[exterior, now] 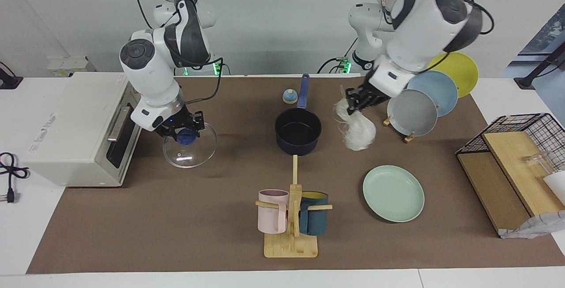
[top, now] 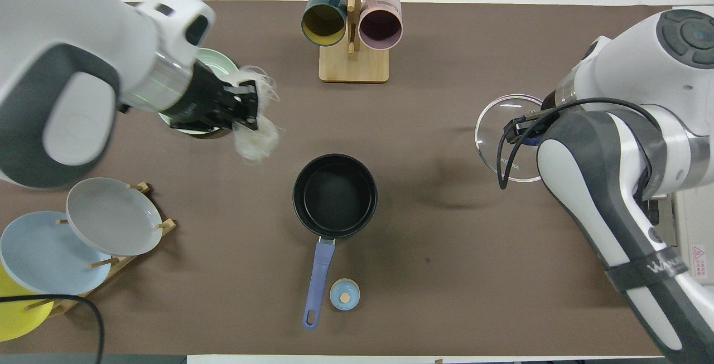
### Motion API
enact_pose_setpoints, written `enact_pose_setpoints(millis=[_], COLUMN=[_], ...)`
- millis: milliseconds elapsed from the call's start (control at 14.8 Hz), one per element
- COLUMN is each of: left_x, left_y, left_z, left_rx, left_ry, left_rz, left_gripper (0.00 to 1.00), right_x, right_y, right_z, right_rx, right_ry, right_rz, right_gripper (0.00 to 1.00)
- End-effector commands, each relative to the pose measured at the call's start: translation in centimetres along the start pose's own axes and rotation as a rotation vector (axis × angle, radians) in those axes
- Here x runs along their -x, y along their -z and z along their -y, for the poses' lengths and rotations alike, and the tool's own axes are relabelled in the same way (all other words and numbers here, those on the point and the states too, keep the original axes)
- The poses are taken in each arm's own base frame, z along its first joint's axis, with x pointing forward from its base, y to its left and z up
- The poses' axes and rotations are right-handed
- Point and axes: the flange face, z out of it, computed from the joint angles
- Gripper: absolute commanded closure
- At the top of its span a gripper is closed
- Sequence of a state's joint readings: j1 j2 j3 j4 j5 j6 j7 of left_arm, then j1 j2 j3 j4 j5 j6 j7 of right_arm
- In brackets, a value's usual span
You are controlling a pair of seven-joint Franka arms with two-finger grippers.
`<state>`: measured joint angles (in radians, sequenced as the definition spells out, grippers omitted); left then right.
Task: Transfer vermicelli from plate to pot
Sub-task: 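Carry the vermicelli over the pot with the left gripper while the right lifts the lid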
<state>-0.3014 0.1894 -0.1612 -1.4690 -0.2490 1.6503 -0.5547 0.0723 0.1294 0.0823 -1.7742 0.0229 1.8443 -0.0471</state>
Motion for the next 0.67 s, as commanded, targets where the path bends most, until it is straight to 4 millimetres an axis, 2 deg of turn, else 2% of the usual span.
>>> enact_pose_setpoints(millis=[0,67,202,472,539,606], left_x=[5.9,6.9,7.5,6.8,6.7,6.4], left_y=[-8.8,-11.9,-16.0,-20.5,-21.0,-21.8], left_z=[-2.7,-3.2,-3.6,-2.0,-1.8,-1.7], left_rx=[-0.031,-0.047,-0.061,-0.057,-0.051,-0.052], left_ry=[-0.016,-0.033,-0.045,-0.035,-0.031,-0.028], left_rz=[0.019,0.031,0.041,0.002,-0.009,-0.009], left_gripper=[1.0,1.0,1.0,1.0,1.0,1.0], right_x=[0.9,1.0,1.2,1.3,1.4,1.4], right_y=[2.1,2.1,1.8,1.9,1.8,1.8], right_z=[2.4,3.3,3.9,4.6,5.9,6.2], right_rx=[-0.032,-0.032,-0.032,-0.03,-0.028,-0.03], right_ry=[-0.016,-0.037,-0.052,-0.062,-0.061,-0.069], right_rz=[0.0,0.01,0.011,0.007,0.008,0.007], right_gripper=[0.53,0.53,0.53,0.53,0.53,0.53])
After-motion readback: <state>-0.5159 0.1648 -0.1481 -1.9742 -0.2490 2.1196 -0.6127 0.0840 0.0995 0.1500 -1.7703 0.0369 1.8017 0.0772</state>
